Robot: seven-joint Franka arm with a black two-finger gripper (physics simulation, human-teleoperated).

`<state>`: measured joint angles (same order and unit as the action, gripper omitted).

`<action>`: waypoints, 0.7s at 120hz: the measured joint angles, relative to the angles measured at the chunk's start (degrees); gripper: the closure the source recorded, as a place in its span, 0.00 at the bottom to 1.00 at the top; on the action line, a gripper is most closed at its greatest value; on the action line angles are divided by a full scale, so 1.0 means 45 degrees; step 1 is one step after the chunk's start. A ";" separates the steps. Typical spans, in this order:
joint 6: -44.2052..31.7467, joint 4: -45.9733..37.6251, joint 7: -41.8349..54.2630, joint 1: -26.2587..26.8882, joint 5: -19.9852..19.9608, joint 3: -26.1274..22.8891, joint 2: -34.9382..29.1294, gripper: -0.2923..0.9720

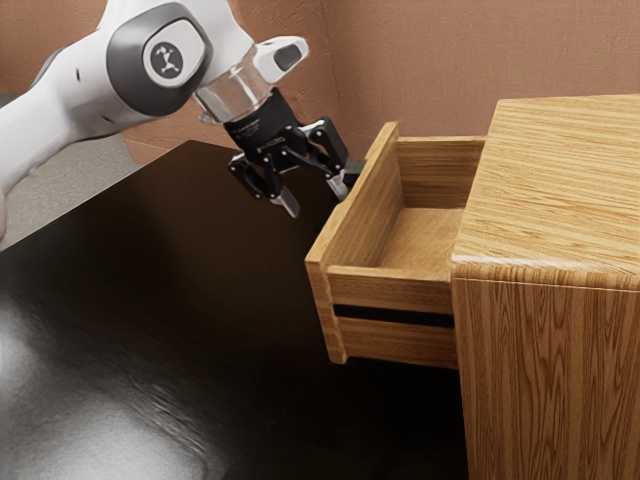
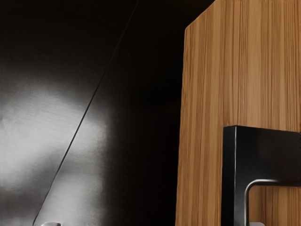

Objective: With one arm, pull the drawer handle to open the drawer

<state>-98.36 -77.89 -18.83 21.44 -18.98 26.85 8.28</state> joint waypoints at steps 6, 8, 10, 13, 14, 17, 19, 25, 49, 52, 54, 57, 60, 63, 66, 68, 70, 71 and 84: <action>0.0054 -0.0031 0.0131 -0.0017 0.0005 0.0117 -0.0049 0.40; 0.0072 -0.0041 0.0176 -0.0027 0.0005 0.0148 -0.0061 0.40; 0.0088 -0.0057 0.0223 -0.0023 0.0005 0.0198 -0.0070 0.40; 0.0110 -0.0072 0.0295 -0.0032 0.0004 0.0264 -0.0079 0.40; 0.0116 -0.0076 0.0319 -0.0036 0.0004 0.0283 -0.0081 0.40; 0.0137 -0.0085 0.0393 -0.0032 0.0003 0.0366 -0.0086 0.40; 0.0149 -0.0089 0.0442 -0.0033 0.0003 0.0419 -0.0088 0.40; 0.0196 -0.0095 0.0596 -0.0040 0.0004 0.0575 -0.0092 0.40; 0.0486 -0.0250 0.1244 -0.0020 0.0007 0.1141 -0.0197 0.40; 0.0516 -0.0273 0.1326 -0.0017 0.0009 0.1221 -0.0219 0.40; 0.0538 -0.0283 0.1380 -0.0019 0.0009 0.1271 -0.0232 0.40; 0.0575 -0.0294 0.1459 -0.0031 0.0008 0.1334 -0.0249 0.40; 0.0608 -0.0301 0.1540 -0.0047 0.0007 0.1384 -0.0269 0.40; 0.0639 -0.0306 0.1620 -0.0054 0.0005 0.1446 -0.0284 0.40; 0.0671 -0.0309 0.1699 -0.0054 0.0004 0.1527 -0.0300 0.40; 0.0691 -0.0311 0.1751 -0.0066 0.0004 0.1570 -0.0308 0.40; 0.0709 -0.0312 0.1803 -0.0085 0.0003 0.1602 -0.0314 0.40; 0.0718 -0.0312 0.1828 -0.0089 0.0003 0.1620 -0.0322 0.40; 0.0821 -0.0314 0.2163 -0.0093 0.0000 0.1919 -0.0376 0.40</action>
<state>-94.67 -79.30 -9.10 21.02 -18.98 35.48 6.59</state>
